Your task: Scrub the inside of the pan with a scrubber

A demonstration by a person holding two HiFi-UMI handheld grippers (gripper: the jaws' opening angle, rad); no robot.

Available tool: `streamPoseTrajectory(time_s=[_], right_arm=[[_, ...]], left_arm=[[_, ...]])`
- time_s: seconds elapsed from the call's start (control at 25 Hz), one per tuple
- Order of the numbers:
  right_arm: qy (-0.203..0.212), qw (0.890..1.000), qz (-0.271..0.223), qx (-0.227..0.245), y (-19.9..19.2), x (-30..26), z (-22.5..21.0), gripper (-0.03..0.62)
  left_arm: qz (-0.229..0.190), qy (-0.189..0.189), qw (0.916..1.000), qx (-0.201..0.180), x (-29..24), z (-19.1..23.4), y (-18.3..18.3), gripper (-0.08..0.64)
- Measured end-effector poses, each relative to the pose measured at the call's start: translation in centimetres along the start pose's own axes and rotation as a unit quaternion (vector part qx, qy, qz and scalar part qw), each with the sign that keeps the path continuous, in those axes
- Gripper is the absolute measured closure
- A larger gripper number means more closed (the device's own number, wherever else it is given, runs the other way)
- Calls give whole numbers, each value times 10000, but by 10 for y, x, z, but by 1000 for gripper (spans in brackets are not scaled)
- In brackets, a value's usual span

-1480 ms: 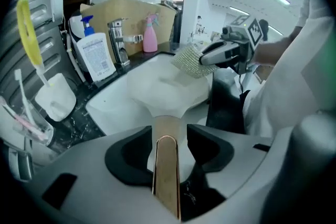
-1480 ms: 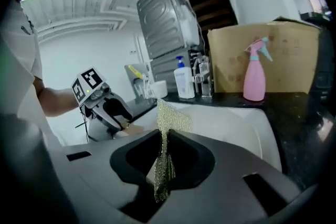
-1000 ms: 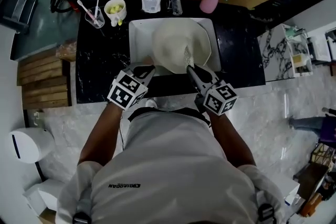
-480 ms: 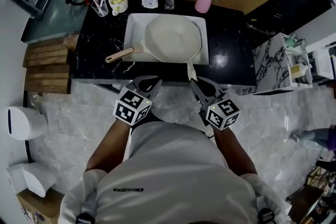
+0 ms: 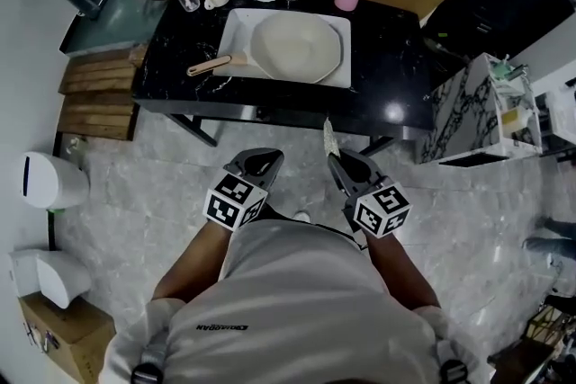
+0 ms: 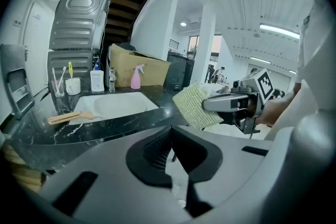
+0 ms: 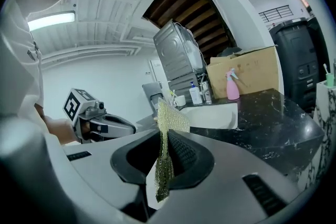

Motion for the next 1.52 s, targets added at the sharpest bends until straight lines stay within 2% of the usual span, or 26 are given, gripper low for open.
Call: streamPoseTrajectory(time_s=[0.16, 0.36, 0.6, 0.92, 1.52], right_arm=[[12, 9999, -98, 33, 3, 12, 12, 522], [6, 9997, -145, 173, 11, 4, 28, 522], [-113, 9997, -119, 176, 16, -18, 54, 522], [-218, 9996, 98, 158, 20, -39, 72, 522], [-355, 9991, 74, 200, 20, -52, 84, 523]], left_arm=[[-109, 96, 9998, -137, 18, -9, 8, 545], [-332, 50, 9994, -99, 31, -1, 26, 545], [-186, 50, 9975, -687, 51, 14, 22, 545], [-268, -83, 9988, -398, 71, 41, 20, 545], [-312, -260, 9976, -561, 81, 49, 19, 545]])
Point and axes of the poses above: the fingertips, and each gripper's own axes: x backward along the fingers, z to its left, y out of its top, the point moved 3 cm from there along x, backward along the fingers, and after that the axes turned 9 degrees about x, right-handed, at the moved point
